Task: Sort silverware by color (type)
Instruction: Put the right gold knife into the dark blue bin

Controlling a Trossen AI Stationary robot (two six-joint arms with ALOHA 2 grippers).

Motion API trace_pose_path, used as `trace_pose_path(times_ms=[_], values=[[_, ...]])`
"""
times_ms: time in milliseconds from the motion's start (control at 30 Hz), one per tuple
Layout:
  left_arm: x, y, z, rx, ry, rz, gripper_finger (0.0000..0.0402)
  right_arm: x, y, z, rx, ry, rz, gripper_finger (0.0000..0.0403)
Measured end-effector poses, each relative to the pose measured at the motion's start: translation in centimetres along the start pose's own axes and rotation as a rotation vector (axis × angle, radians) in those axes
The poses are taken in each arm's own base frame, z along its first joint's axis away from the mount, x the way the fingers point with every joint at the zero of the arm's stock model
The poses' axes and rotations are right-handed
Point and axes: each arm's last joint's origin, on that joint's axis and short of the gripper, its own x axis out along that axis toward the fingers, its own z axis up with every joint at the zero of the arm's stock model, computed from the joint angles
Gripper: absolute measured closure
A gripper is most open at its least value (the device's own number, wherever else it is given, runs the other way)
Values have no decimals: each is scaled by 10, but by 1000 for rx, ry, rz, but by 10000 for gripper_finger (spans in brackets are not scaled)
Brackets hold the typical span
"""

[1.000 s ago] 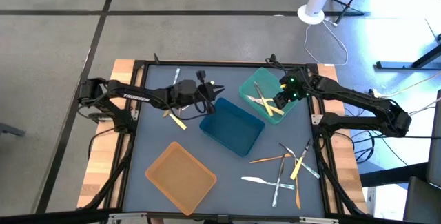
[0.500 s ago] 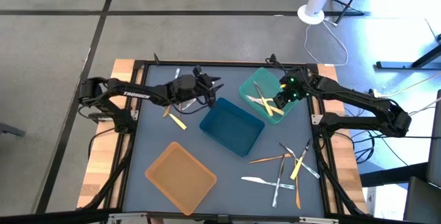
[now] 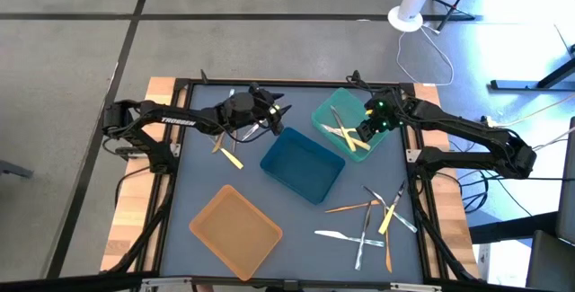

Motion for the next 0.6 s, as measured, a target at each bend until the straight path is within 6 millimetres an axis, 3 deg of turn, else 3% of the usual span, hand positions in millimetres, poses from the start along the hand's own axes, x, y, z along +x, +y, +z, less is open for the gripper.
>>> trace_pose_path(times_ms=[333,600], values=[[-5,6,6,-65,-1,10,179,0,0,0,0,0,0,198],[-22,33,10,-146,127,24,179,0,0,0,0,0,0,198]])
